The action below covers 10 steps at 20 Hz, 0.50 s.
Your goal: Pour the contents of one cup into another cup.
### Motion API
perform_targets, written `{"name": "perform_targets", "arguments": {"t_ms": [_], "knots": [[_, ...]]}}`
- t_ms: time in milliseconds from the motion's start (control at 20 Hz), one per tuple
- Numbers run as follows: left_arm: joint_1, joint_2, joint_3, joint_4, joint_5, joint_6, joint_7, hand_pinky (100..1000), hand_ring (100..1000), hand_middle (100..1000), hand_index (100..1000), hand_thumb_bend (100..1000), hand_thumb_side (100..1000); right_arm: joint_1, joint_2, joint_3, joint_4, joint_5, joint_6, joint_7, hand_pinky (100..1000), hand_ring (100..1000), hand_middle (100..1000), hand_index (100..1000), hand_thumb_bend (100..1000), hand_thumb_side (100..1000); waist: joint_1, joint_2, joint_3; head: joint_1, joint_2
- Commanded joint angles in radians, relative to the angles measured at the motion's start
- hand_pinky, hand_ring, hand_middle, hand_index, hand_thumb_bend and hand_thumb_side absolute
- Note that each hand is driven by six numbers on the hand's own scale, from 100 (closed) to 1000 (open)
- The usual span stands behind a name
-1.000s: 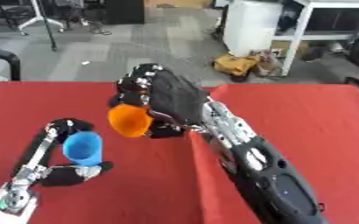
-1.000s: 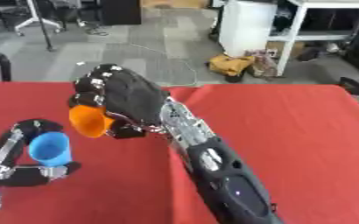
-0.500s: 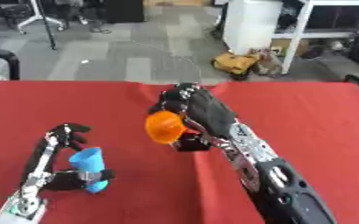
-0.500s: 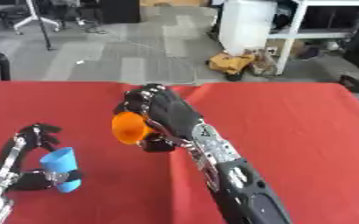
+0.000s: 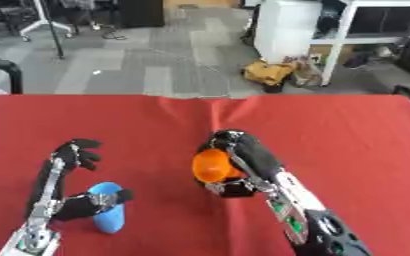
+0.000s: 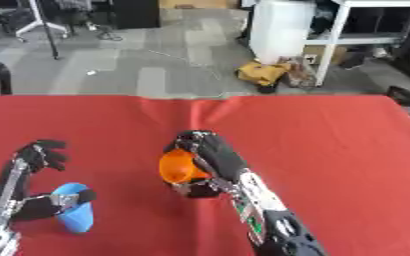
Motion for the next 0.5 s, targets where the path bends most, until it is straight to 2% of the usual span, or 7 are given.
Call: {"name": "perform_targets", "arguments": {"t_ms": [50, 100, 200, 300, 500], "knots": [[-0.006, 0.026, -0.004, -0.076, 0.031, 0.004, -0.018, 548, 599, 659, 728, 1000, 292, -0.007, -0.021, 0.000, 0.008, -0.060, 0.004, 0.053, 680, 451, 441, 506, 481, 257, 0.001, -0.014, 0.001, 0.000, -0.009], [-0.002, 0.029, -0.006, -0.094, 0.041, 0.008, -0.025, 548, 598, 659, 729, 1000, 294, -0.005, -0.025, 0.002, 0.009, -0.079, 0.006, 0.072, 700, 481, 478, 556, 519, 321, 0.002, -0.014, 0.000, 0.000, -0.008], [0.008, 0.032, -0.006, -0.125, 0.063, 0.018, -0.036, 545, 594, 656, 729, 1000, 301, 0.000, -0.030, 0.004, 0.005, -0.113, 0.008, 0.106, 790, 580, 596, 714, 597, 414, 0.002, -0.014, -0.001, -0.001, -0.009], [0.021, 0.035, -0.003, -0.156, 0.088, 0.030, -0.044, 546, 592, 654, 729, 1000, 299, 0.009, -0.034, -0.005, -0.010, -0.147, 0.015, 0.139, 847, 641, 671, 792, 629, 434, 0.003, -0.013, -0.001, 0.000, -0.009], [0.051, 0.043, 0.008, -0.223, 0.129, 0.053, -0.054, 547, 591, 652, 729, 1000, 296, 0.022, -0.040, -0.043, -0.067, -0.213, 0.048, 0.205, 897, 693, 750, 841, 661, 430, 0.005, -0.013, -0.003, 0.002, -0.007]]}}
